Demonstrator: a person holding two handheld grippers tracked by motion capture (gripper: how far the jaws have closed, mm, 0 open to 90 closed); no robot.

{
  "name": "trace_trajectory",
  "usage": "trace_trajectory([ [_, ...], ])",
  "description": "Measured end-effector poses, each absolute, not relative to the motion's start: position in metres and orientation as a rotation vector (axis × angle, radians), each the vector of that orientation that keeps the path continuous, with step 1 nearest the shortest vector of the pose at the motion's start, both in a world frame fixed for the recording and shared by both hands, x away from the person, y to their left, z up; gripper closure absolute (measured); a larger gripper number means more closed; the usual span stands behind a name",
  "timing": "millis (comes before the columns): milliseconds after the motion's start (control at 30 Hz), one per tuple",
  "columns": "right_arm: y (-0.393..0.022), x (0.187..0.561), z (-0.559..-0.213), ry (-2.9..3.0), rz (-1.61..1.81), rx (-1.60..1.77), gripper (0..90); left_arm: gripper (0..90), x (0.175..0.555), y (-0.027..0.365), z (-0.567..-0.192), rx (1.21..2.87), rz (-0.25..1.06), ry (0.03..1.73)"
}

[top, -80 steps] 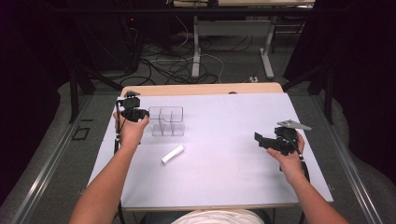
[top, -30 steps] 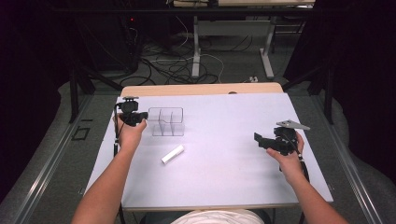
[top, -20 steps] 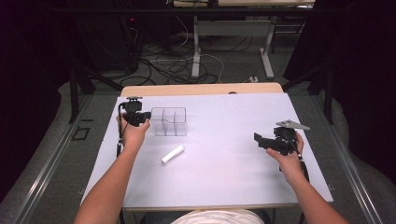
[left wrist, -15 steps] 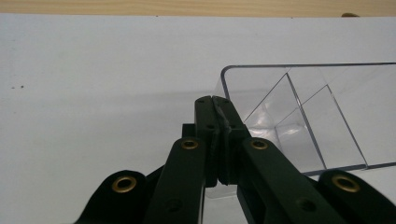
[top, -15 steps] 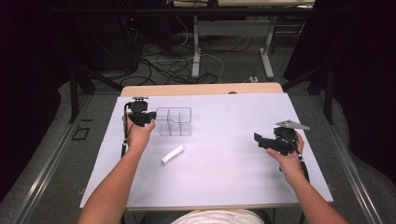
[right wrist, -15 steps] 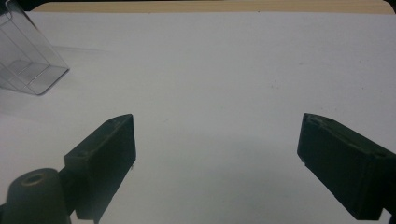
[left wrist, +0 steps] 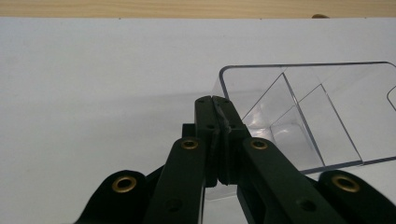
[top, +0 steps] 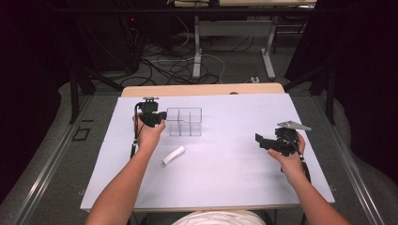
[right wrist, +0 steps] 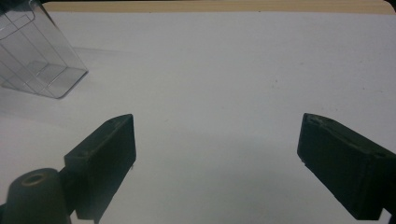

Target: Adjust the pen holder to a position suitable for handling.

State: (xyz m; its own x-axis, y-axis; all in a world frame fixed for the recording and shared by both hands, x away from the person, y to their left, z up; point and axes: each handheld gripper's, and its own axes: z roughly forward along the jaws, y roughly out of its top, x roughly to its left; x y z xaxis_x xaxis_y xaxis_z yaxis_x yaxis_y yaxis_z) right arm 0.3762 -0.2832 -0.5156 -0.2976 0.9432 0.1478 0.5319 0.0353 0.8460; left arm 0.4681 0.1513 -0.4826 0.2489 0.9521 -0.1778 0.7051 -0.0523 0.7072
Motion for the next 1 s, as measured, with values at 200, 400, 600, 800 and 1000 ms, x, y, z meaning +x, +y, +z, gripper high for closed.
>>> trace_trajectory([
  [200, -0.283, 0.376, -0.516, 1.861, 1.187, 1.488, 11.0, 90.0, 0.468, 0.133, -0.483, 1.818, 0.432, 1.498],
  [400, -0.283, 0.376, -0.515, 1.86, 1.189, 1.493, 11.1, 90.0, 0.468, 0.116, -0.483, 1.836, 0.422, 1.474],
  [600, -0.283, 0.376, -0.515, 1.86, 1.192, 1.494, 11.1, 90.0, 0.465, 0.104, -0.483, 1.844, 0.394, 1.467],
  [800, -0.283, 0.376, -0.515, 1.863, 1.189, 1.49, 11.2, 90.0, 0.461, 0.095, -0.482, 1.855, 0.363, 1.451],
  [1000, -0.283, 0.376, -0.516, 1.869, 1.189, 1.485, 11.2, 90.0, 0.459, 0.087, -0.482, 1.873, 0.338, 1.428],
])
